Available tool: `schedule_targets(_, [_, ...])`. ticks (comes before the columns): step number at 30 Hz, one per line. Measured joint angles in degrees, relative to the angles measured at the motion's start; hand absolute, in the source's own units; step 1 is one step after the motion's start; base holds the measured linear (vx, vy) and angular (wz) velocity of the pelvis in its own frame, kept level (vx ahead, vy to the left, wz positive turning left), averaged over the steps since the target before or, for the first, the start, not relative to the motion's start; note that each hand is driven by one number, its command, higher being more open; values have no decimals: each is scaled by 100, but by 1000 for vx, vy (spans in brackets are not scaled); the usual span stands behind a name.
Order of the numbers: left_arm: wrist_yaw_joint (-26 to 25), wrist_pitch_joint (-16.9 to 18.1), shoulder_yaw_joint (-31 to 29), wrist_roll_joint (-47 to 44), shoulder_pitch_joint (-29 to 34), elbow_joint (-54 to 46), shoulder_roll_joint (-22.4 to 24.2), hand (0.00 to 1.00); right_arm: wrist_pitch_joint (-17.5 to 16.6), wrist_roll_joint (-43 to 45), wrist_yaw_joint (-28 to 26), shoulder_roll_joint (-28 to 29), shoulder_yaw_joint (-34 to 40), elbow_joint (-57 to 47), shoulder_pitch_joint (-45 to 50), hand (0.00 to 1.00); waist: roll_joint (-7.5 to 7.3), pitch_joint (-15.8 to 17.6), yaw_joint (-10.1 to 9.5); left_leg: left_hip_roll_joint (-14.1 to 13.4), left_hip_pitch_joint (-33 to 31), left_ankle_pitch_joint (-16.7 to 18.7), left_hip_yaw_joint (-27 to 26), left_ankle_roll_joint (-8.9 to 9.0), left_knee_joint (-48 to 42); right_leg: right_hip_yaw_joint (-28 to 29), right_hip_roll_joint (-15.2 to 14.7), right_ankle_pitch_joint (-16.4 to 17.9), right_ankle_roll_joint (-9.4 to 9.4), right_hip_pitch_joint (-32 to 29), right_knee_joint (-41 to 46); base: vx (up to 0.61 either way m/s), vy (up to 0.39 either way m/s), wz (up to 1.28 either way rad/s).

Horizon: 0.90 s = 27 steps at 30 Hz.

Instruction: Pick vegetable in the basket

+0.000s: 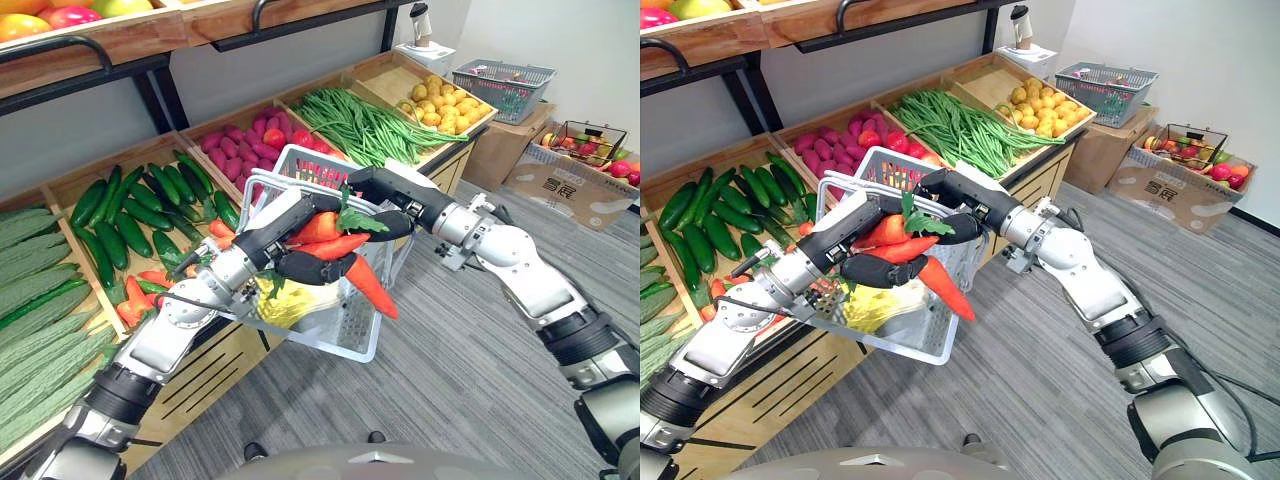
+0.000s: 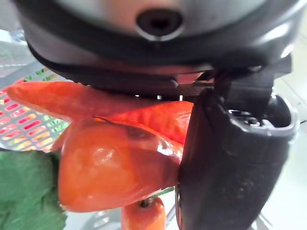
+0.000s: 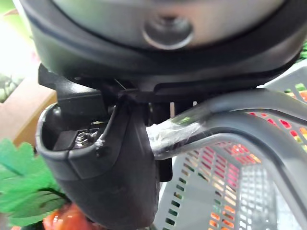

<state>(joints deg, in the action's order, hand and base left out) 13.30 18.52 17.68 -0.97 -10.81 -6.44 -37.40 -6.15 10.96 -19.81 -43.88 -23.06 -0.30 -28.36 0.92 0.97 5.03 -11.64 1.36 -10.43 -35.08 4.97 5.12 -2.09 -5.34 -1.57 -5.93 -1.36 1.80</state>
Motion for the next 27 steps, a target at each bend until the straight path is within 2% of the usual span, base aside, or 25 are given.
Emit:
schedule_targets(4, [127,-20,-2,230,8,171,-212,0,1,13,-105,-296,59,-329,93,0,27,9,16,-2,-8,1,-25,1,-3,18,3,-1,-1,-21,3,8,-3,-2])
schedule_targets(9, [231,-17,-5,375,14,171,-350,0,2,76,-238,-318,277,-370,414,0,34,8,22,0,-14,1,-26,2,0,19,2,-1,-1,-3,11,0,0,0])
schedule_targets(24, [498,147,-5,839,239,175,-326,0,33,149,-400,-418,488,-741,1070,0,45,8,113,2,-13,1,-61,1,4,54,-1,3,-6,-54,4,0,0,-1])
schedule_targets(25, [528,157,-4,841,239,198,-304,100,37,163,-410,-432,488,-747,1088,0,45,8,137,1,-13,1,-66,2,4,58,0,3,-6,-55,4,0,0,0])
schedule_targets(27, [571,162,4,858,239,204,-275,100,40,187,-417,-507,489,-797,1126,0,45,8,153,1,-13,3,-83,3,3,72,1,2,-7,-67,4,0,0,-4])
